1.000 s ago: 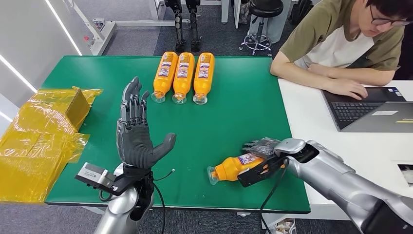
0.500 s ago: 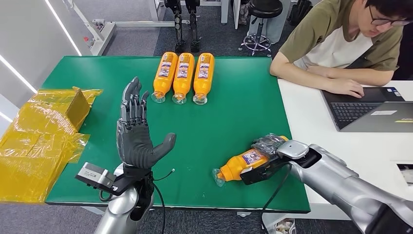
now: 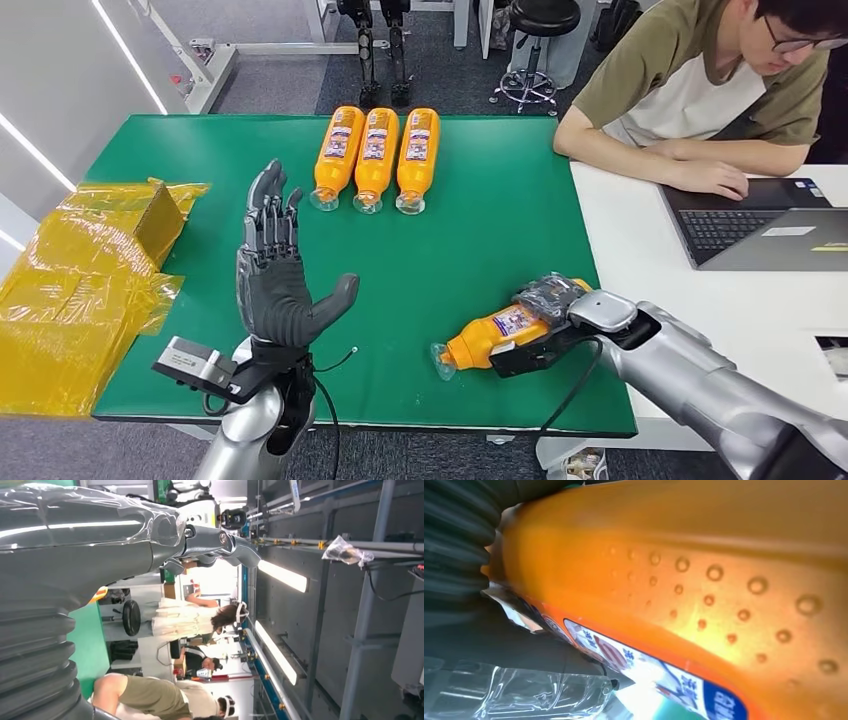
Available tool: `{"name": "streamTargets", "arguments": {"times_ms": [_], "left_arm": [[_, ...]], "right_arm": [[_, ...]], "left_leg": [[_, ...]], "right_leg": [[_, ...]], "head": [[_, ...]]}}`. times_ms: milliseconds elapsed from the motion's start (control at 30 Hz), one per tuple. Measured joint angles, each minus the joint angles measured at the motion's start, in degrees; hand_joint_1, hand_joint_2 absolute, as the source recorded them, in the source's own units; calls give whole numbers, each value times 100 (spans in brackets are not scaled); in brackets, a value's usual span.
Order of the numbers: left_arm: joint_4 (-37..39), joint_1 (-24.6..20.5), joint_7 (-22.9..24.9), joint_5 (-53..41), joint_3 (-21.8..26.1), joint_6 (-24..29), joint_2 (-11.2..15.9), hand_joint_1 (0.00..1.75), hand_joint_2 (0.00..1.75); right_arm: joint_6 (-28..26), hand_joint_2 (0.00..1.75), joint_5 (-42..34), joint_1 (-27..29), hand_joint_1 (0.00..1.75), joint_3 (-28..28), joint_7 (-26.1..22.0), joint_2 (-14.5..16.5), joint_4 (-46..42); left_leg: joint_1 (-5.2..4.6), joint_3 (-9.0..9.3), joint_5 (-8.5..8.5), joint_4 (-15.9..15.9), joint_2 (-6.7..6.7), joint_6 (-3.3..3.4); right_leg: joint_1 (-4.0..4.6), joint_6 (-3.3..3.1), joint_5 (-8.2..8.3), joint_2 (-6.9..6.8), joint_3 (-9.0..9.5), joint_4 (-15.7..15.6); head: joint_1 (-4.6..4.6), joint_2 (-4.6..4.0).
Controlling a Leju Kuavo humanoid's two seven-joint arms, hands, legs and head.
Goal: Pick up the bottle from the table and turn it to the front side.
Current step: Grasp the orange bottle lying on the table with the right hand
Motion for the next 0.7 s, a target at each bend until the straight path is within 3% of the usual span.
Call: {"name": "streamTargets", "arguments": {"times_ms": [167,300,500,700], "left_arm": [[-151,143,-12,-41,1,167,4,0,175],[-198,183,26,-66,0,244,1,0,175],[-199,180,186,70,-60,62,-19,0,175],[-199,180,219,132,-78,-16,-25,0,175]], "right_arm": [[-2000,175,-1085,816,175,-1132,-14,532,-523],[-3081,175,-2349,1817,175,-2368,-469,1124,-1465],[-3671,175,-2482,3170,175,-3435,-583,1781,-2846],[-3686,175,-2440,3637,175,-3856,-544,2005,-3438]], "left_leg": [[6,-3,0,-2,1,0],[14,-12,-1,-6,-31,-2],[13,-18,-10,-9,-30,-9],[11,-17,-11,-6,-27,-11]], "right_leg": [[5,-3,-5,1,-9,1],[16,-11,-21,-32,-10,0],[16,-13,-28,-31,-13,-2],[14,-12,-27,-29,-14,-4]], "head": [[-2,0],[-2,0],[-2,0],[-2,0]]}}
